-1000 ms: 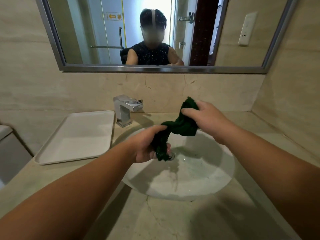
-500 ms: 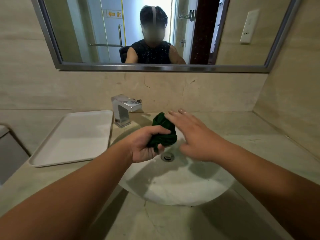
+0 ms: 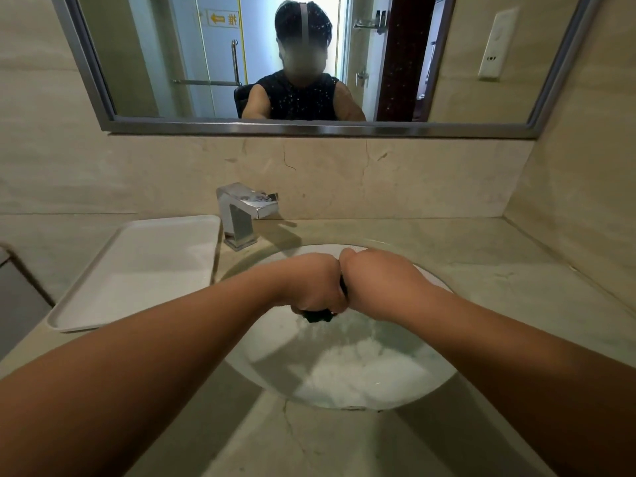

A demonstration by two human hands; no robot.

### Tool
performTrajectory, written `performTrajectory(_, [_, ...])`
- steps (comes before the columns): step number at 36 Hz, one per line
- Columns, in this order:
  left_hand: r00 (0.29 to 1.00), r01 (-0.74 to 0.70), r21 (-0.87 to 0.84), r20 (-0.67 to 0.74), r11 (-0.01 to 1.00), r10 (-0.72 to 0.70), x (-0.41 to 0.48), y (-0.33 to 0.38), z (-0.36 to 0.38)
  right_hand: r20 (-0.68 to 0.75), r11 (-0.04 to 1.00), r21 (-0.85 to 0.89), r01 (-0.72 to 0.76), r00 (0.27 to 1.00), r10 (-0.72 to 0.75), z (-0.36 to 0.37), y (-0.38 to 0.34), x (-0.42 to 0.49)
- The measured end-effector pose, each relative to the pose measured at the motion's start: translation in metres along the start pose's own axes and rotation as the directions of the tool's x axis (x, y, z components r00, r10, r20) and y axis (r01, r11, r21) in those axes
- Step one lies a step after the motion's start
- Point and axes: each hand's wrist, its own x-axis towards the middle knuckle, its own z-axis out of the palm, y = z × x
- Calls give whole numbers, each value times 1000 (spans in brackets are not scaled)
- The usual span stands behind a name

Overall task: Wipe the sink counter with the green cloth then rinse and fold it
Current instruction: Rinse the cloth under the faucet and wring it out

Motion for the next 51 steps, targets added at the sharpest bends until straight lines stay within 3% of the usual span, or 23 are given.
performTrajectory(2, [998, -36, 181, -42, 983, 45, 0, -1, 5, 64, 997, 66, -27, 998, 23, 0, -2, 1])
performTrajectory(5, [992, -63, 322, -87, 945, 95, 0, -5, 12, 141, 989, 138, -48, 990, 29, -1, -4, 0])
performTrajectory(11, [930, -116, 423, -271, 899, 248, -1, -14, 19, 289, 937, 329, -119, 957, 20, -3, -2, 0])
performTrajectory(14, [836, -174, 502, -379, 847, 396, -2, -18, 25, 391, 815, 523, -248, 920, 29, -9, 3, -3])
performTrajectory(18, [744, -207, 614, -407, 762, 530, 0, -27, 32, 505, 638, 671, -378, 863, -20, -15, 12, -5])
performTrajectory(20, [765, -191, 519, -453, 833, 458, -1, -25, 33, 557, 548, 699, -460, 830, -15, -15, 16, -4])
performTrajectory(22, [836, -152, 315, -464, 937, 292, -4, -20, 27, 568, 433, 742, -512, 823, 0, -17, 18, -4])
performTrajectory(25, [922, -107, -29, -376, 994, 88, 1, -26, 14, 471, 287, 838, -465, 881, 52, -20, 21, -5])
performTrajectory(26, [948, -81, -205, -318, 975, 12, 3, -31, 10, 381, 307, 867, -392, 919, 95, -21, 20, -7])
performTrajectory(27, [968, -39, -388, -243, 921, -61, 4, -37, 6, 260, 396, 869, -297, 955, 144, -22, 20, -10])
performTrajectory(29, [982, 72, -645, -88, 760, -168, 5, -45, 0, -25, 680, 728, -90, 987, 158, -23, 18, -21])
performTrajectory(31, [977, 192, -790, 102, 583, -185, 4, -49, -5, -248, 905, 408, 117, 969, -14, -14, 17, -35])
performTrajectory(32, [970, 245, -828, 202, 505, -138, 1, -49, -9, -304, 957, 204, 204, 943, -136, -6, 19, -40])
performTrajectory(34, [939, 310, -835, 344, 454, -8, -7, -47, -17, -384, 943, -152, 295, 862, -331, 9, 28, -42])
performTrajectory(36, [886, 341, -796, 449, 500, 112, -13, -44, -21, -428, 898, -324, 297, 801, -419, 14, 37, -42])
performTrajectory(40, [737, 373, -678, 632, 634, 242, -19, -32, -21, -505, 810, -442, 385, 639, -580, 4, 35, -37])
performTrajectory(42, [711, 343, -617, 663, 708, 234, -21, -24, -20, -525, 772, -440, 458, 566, -636, -5, 27, -34])
performTrajectory(44, [721, 318, -596, 657, 737, 220, -25, -17, -21, -555, 775, -390, 497, 544, -629, -12, 21, -30])
performTrajectory(48, [871, 226, -571, 481, 789, 99, -25, -7, -17, -489, 863, -245, 442, 712, -503, -15, 19, -24])
performTrajectory(51, [946, 189, -467, 322, 864, -33, -23, -1, -9, -297, 937, -185, 297, 892, -341, -19, 8, -20])
